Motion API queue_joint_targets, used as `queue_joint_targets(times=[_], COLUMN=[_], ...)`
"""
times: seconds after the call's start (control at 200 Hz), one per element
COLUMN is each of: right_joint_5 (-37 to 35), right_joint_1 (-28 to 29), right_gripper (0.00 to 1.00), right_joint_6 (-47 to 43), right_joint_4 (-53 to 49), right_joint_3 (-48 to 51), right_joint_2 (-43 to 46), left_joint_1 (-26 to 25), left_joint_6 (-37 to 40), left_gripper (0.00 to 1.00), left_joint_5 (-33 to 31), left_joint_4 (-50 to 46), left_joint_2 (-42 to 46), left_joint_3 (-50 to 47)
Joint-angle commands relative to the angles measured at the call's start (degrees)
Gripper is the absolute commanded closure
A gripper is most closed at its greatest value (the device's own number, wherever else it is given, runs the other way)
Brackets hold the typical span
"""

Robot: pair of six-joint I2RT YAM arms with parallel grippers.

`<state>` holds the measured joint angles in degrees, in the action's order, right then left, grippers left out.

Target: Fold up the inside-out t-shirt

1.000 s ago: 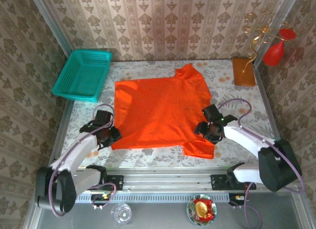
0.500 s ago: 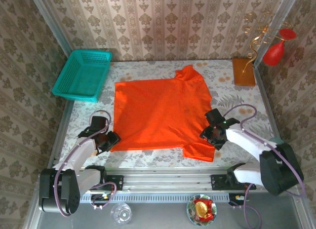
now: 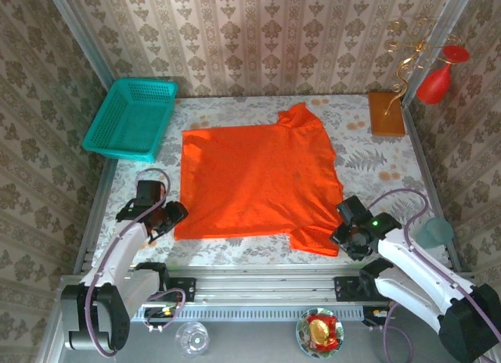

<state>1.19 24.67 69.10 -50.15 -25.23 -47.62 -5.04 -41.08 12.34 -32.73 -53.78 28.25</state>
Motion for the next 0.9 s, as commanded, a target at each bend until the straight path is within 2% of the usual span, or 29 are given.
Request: queue_joint_targets(times=[0.0,0.29,0.495,0.6,0.705,0.895], right_joint_5=[4.4,8.4,7.7,7.3,6.5,5.7], right_joint_1=[0.7,1.2,1.2,1.2,1.2,1.1], right_gripper=[0.53,0.61,0.70,0.79,0.81,0.97], right_joint_6=[5.7,10.9,11.7,12.1,12.6,12.7], right_joint_4=[0.7,7.8,6.6,6.8,6.7,6.9], right_joint_3=[2.4,5.4,4.6,4.3,3.8,2.7], right_joint_2=[0.9,-2.5,-1.9,-0.7,-0.3,0.0], left_joint_1=[0.6,0.6,0.8,0.8,0.6,-0.7], left_joint_6=[1.4,1.2,0.3,-0.4,-1.9,-5.1], left_gripper=[0.60,0.60,0.61,0.60,0.60,0.60], left_joint_5=[0.6,0.4,-2.0,-3.2,-3.2,-3.1], left_joint_4=[-1.2,-2.1,-5.6,-7.2,-8.3,-10.2], left_joint_2=[1.1,2.3,3.9,5.4,6.5,7.3], left_joint_3=[1.3,1.4,2.0,1.6,1.0,0.1])
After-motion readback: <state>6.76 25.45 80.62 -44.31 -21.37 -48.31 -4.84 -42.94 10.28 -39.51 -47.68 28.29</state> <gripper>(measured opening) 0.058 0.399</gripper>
